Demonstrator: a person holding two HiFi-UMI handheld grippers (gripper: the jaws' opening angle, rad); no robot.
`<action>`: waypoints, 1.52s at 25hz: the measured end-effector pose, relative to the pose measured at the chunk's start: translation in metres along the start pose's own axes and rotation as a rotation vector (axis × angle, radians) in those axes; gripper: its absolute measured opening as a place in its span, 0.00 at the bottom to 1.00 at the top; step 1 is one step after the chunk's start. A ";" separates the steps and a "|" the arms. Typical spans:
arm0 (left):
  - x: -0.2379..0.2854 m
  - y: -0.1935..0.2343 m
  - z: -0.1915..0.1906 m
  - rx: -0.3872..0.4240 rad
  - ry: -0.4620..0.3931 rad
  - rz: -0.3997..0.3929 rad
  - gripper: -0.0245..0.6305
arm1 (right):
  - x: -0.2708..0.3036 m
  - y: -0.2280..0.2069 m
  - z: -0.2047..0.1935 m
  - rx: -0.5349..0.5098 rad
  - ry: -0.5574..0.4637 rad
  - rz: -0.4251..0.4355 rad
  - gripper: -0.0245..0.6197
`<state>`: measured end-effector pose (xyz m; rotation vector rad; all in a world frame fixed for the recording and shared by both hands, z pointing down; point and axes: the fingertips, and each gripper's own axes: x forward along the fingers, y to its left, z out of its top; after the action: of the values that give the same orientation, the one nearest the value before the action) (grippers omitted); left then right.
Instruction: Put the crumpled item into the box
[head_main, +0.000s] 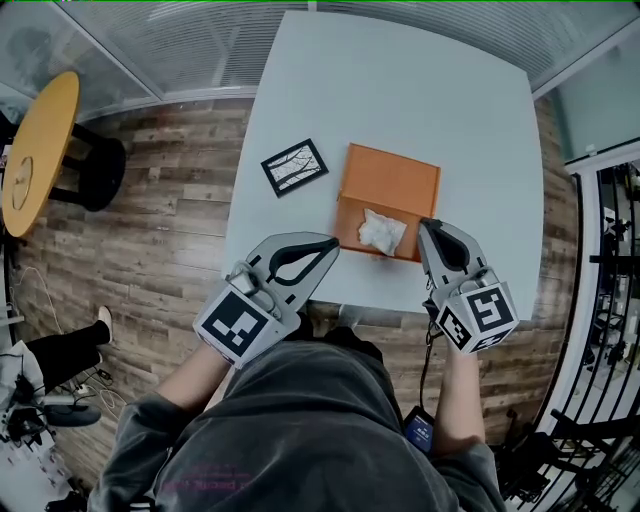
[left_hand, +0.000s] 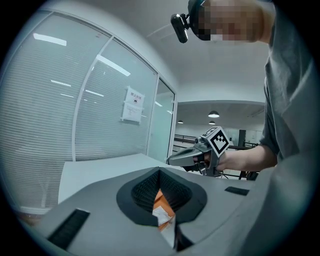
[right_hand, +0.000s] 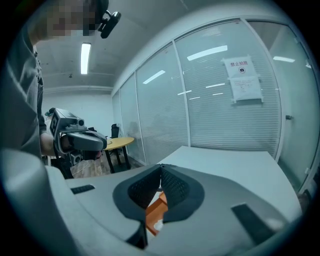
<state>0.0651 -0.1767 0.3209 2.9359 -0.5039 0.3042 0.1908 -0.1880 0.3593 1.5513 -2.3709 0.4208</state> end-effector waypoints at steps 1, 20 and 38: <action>-0.002 0.000 0.000 0.002 -0.003 0.002 0.06 | -0.001 0.004 0.001 0.003 -0.006 0.003 0.05; -0.010 -0.011 0.008 0.038 -0.014 -0.005 0.06 | -0.018 0.053 0.021 0.047 -0.095 0.113 0.04; -0.019 -0.016 0.007 0.049 -0.015 -0.004 0.06 | -0.024 0.064 0.018 0.057 -0.088 0.141 0.04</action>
<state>0.0539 -0.1571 0.3083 2.9881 -0.4992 0.2985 0.1404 -0.1501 0.3281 1.4596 -2.5672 0.4629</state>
